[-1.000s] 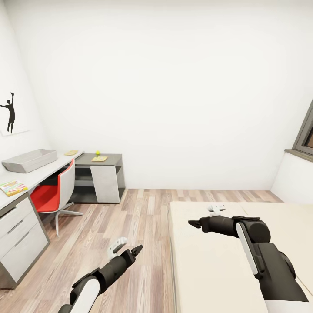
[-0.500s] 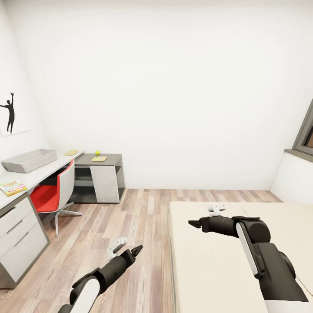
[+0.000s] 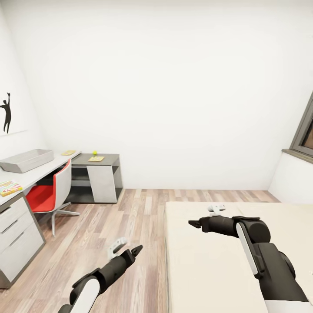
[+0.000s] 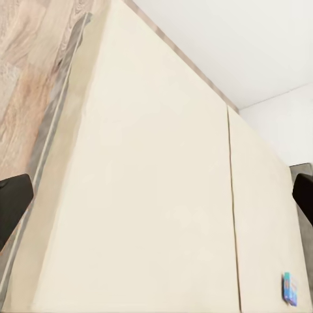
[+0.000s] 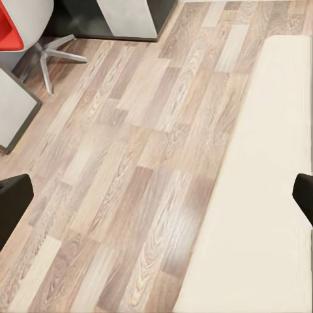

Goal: Put all the toys in the child's room - the three board games (two on the bed and one on the table), the two jigsaw puzzles on the table, and the tennis ball on the table - inside the toy box on the table in the child's room.

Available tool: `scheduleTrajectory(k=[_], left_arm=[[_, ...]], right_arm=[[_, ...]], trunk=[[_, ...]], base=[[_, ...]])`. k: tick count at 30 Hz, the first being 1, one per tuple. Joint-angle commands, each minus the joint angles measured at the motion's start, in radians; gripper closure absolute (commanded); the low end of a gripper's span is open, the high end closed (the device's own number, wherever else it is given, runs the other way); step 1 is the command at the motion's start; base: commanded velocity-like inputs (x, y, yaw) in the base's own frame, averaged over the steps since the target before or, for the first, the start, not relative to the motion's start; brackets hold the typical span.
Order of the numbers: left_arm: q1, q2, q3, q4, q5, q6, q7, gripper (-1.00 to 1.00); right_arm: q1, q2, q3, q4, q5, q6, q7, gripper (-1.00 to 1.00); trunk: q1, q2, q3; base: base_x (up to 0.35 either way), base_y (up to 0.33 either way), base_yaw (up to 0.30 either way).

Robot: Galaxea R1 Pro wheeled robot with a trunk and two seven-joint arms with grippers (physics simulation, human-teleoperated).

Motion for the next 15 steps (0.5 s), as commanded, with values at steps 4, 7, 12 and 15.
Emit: scheduleTrajectory(k=[4, 7, 12, 15], left_arm=[[0.0, 0.0, 0.0, -0.001, 0.011, 0.003, 0.009, -1.0], [0.0, 0.0, 0.0, -0.001, 0.011, 0.003, 0.009, -1.0], [0.0, 0.0, 0.0, -0.001, 0.011, 0.003, 0.009, -1.0], [0.0, 0.0, 0.0, -0.001, 0.011, 0.003, 0.009, -1.0]], right_arm=[[0.0, 0.0, -0.001, 0.0, 0.005, 0.004, 0.006, -1.0], [0.0, 0.0, -0.001, 0.0, 0.005, 0.004, 0.006, -1.0], [0.0, 0.0, -0.001, 0.0, 0.005, 0.004, 0.006, -1.0], [0.0, 0.0, -0.001, 0.0, 0.005, 0.004, 0.006, -1.0]], trunk=[[0.0, -0.001, 0.0], [0.0, -0.001, 0.0], [0.0, -0.001, 0.0], [0.0, -0.001, 0.0]], base=[[0.0, -0.16, 0.0], [0.0, -0.161, 0.0], [0.0, -0.159, 0.0], [0.0, -0.154, 0.0]])
